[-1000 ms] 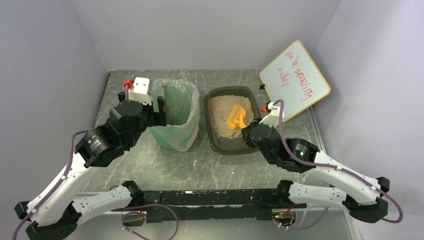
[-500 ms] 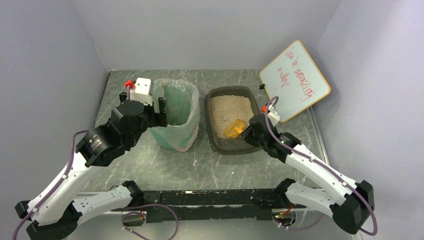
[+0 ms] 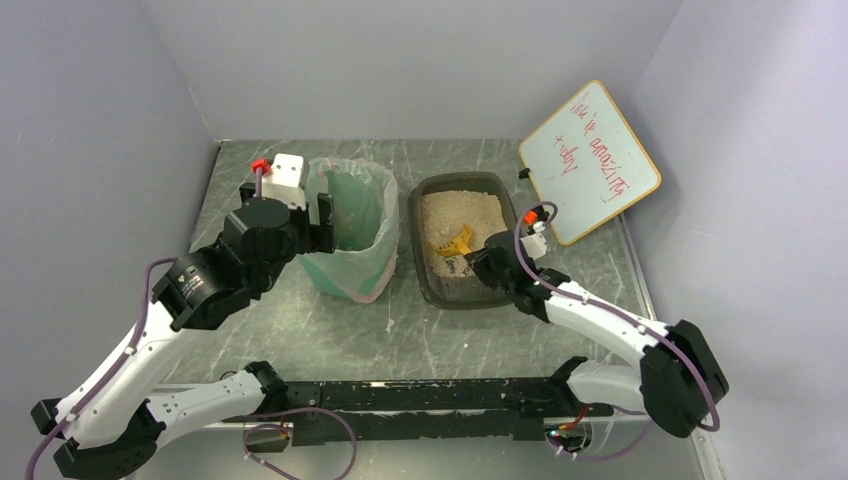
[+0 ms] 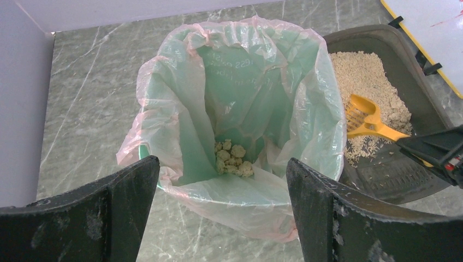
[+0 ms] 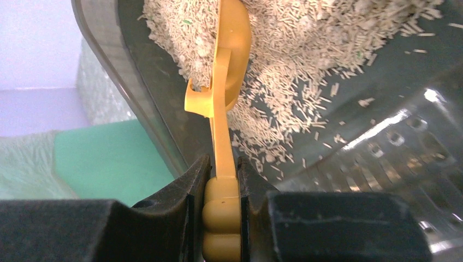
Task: Clean the litter box
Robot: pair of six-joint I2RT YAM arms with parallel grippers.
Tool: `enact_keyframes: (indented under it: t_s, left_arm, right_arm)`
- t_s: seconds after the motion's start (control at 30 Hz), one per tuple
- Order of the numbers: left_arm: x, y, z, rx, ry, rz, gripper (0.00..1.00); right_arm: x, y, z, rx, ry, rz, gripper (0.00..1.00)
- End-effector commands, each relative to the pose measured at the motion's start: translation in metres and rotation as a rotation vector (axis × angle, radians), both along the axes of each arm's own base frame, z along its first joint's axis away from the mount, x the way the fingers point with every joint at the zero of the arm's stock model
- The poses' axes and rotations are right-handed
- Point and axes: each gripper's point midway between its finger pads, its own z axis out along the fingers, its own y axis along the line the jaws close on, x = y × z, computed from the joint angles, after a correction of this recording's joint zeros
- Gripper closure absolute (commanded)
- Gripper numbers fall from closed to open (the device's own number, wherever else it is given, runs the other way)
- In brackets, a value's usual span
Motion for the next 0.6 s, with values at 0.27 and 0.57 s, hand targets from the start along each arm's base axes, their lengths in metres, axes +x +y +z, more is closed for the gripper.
enact_keyframes:
  t_s: [0.27, 0.57]
  left_arm:
    - [-0.006, 0.001, 0.015, -0.034, -0.001, -0.006, 0.12]
    - [-0.01, 0.003, 0.02, -0.048, -0.003, -0.012, 0.13]
  right_arm:
    - [0.025, -0.001, -0.061, 0.038, -0.06, -0.098, 1.0]
    - [0.036, -0.007, -0.049, 0.047, -0.242, -0.083, 1.0]
